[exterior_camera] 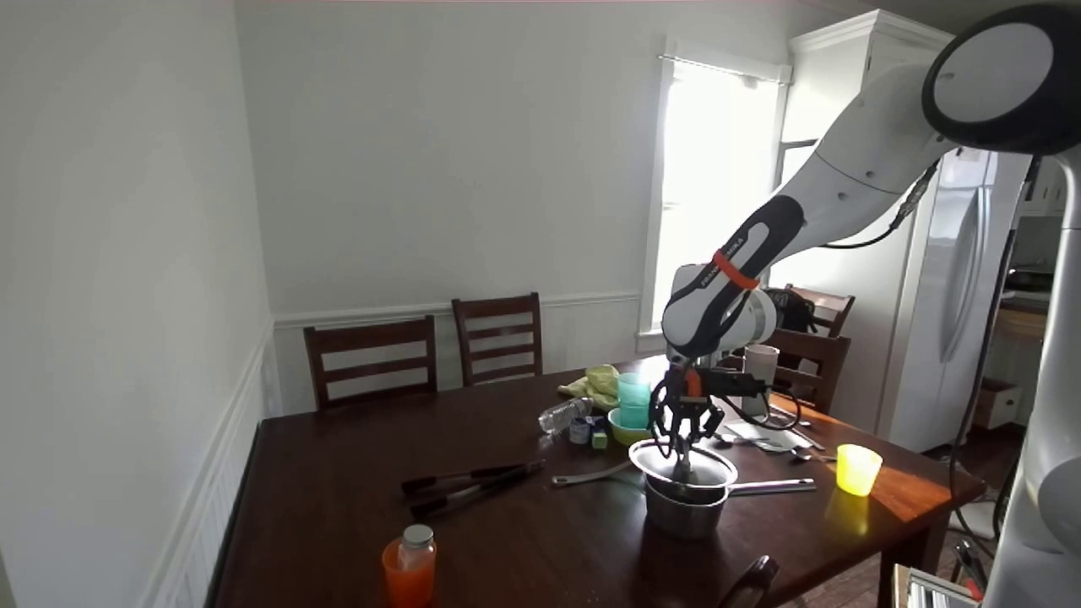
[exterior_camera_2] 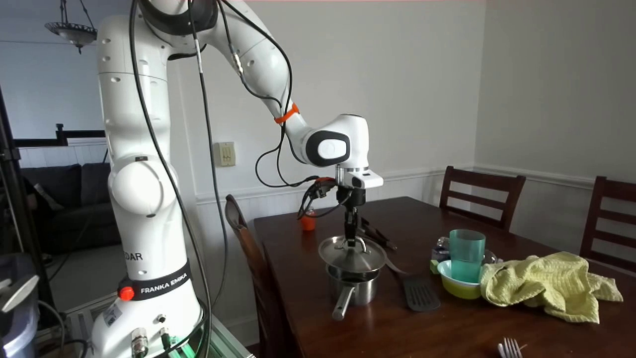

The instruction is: Pick up the silver pot lid and put it on the silver pot

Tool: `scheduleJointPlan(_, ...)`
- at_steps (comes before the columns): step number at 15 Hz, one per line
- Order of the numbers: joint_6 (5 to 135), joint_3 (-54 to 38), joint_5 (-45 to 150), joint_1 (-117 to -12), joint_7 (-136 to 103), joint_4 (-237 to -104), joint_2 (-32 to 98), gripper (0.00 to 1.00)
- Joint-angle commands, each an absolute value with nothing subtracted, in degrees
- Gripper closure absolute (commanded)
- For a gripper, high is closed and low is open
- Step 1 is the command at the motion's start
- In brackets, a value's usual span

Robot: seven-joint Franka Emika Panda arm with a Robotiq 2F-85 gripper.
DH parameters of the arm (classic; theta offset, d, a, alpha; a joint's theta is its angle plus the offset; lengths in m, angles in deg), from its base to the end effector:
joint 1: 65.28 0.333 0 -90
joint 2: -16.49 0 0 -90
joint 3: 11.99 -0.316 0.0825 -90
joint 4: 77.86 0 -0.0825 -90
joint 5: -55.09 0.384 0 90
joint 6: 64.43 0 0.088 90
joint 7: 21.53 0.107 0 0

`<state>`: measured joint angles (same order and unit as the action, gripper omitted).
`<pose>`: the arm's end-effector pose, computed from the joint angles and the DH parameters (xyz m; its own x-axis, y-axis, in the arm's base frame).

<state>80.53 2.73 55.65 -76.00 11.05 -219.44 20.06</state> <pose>0.4303 -0.2057 0.2690 0.5232 -0.8522 0.0045 -0.8522 -0.5232 0.0092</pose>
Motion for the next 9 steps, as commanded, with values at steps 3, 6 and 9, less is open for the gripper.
scheduleJointPlan(3,87.1,2.7,53.9,-76.1,14.6,-222.1,20.6,0.98)
scheduleJointPlan(6,89.1,2.7,54.9,-75.9,14.2,-222.8,21.5,0.98)
scheduleJointPlan(9,90.6,3.3,53.7,-75.6,15.0,-222.9,23.0,0.98)
